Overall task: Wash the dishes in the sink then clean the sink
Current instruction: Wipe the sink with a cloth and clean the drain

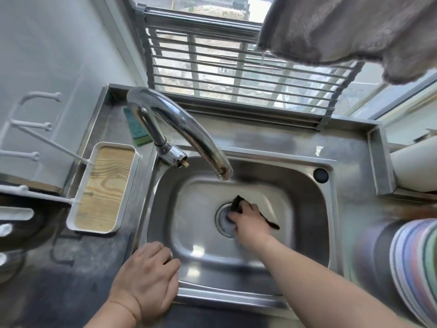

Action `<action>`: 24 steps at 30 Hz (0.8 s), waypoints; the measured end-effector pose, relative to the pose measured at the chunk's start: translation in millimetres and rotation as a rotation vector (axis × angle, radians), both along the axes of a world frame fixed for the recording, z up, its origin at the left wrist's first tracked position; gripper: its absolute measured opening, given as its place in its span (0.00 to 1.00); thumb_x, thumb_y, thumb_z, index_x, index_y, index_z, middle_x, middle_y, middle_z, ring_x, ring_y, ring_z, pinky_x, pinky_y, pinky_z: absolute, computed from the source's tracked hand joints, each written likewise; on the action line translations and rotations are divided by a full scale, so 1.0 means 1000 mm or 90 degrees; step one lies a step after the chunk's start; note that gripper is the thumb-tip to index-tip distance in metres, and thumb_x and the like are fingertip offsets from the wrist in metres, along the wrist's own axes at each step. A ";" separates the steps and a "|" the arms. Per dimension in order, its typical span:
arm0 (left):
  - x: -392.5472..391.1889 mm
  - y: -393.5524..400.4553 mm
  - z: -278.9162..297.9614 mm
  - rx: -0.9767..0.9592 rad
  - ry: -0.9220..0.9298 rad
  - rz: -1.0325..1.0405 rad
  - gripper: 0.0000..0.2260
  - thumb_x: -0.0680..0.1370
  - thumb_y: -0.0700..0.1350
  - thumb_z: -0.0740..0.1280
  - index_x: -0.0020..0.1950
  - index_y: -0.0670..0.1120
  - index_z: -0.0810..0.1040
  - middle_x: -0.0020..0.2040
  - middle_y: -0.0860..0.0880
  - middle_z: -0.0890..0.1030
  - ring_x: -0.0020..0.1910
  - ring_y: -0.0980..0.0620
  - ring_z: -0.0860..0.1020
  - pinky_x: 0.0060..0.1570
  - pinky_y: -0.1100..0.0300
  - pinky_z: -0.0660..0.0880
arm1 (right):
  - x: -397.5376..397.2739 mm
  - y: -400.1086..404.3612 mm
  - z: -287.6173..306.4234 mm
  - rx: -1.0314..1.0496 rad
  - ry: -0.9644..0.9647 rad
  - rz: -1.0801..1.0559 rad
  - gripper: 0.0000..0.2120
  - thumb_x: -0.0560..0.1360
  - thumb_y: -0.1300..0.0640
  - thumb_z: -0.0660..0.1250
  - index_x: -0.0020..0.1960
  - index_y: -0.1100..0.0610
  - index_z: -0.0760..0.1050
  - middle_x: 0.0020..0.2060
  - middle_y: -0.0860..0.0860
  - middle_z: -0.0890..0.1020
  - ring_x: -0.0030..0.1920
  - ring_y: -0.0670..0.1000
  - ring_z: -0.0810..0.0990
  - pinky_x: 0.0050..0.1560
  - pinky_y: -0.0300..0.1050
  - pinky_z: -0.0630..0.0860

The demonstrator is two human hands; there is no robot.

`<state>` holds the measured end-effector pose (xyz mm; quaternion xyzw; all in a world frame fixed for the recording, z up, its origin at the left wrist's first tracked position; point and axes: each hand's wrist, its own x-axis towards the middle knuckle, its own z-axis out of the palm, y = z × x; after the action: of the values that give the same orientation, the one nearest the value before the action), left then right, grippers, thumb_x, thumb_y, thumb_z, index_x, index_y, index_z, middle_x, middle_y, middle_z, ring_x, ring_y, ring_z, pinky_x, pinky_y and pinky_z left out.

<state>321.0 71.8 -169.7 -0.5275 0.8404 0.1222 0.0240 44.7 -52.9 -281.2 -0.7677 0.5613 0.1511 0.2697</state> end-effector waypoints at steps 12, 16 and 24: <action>-0.001 0.000 0.000 -0.001 0.004 0.010 0.06 0.71 0.50 0.68 0.35 0.52 0.74 0.36 0.49 0.73 0.39 0.43 0.73 0.43 0.48 0.71 | -0.030 -0.007 0.020 0.047 -0.183 -0.379 0.02 0.73 0.54 0.71 0.45 0.48 0.81 0.47 0.50 0.77 0.48 0.57 0.77 0.47 0.45 0.72; 0.000 0.000 -0.001 -0.002 0.006 0.010 0.07 0.71 0.50 0.68 0.35 0.51 0.73 0.36 0.49 0.73 0.38 0.43 0.73 0.42 0.48 0.71 | -0.014 -0.001 0.023 0.110 -0.072 -0.035 0.28 0.71 0.45 0.64 0.71 0.40 0.70 0.66 0.49 0.71 0.67 0.59 0.71 0.64 0.51 0.74; 0.000 0.000 0.000 0.013 0.006 0.007 0.07 0.70 0.50 0.69 0.35 0.51 0.74 0.37 0.49 0.73 0.39 0.43 0.73 0.43 0.49 0.72 | -0.013 0.008 -0.010 -0.038 0.121 0.292 0.20 0.76 0.53 0.64 0.68 0.52 0.74 0.68 0.51 0.74 0.72 0.61 0.68 0.62 0.63 0.66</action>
<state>320.7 71.5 -170.1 -0.5313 0.8363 0.1331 0.0246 31.9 -44.9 -291.4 -0.8648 0.3997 0.2633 0.1516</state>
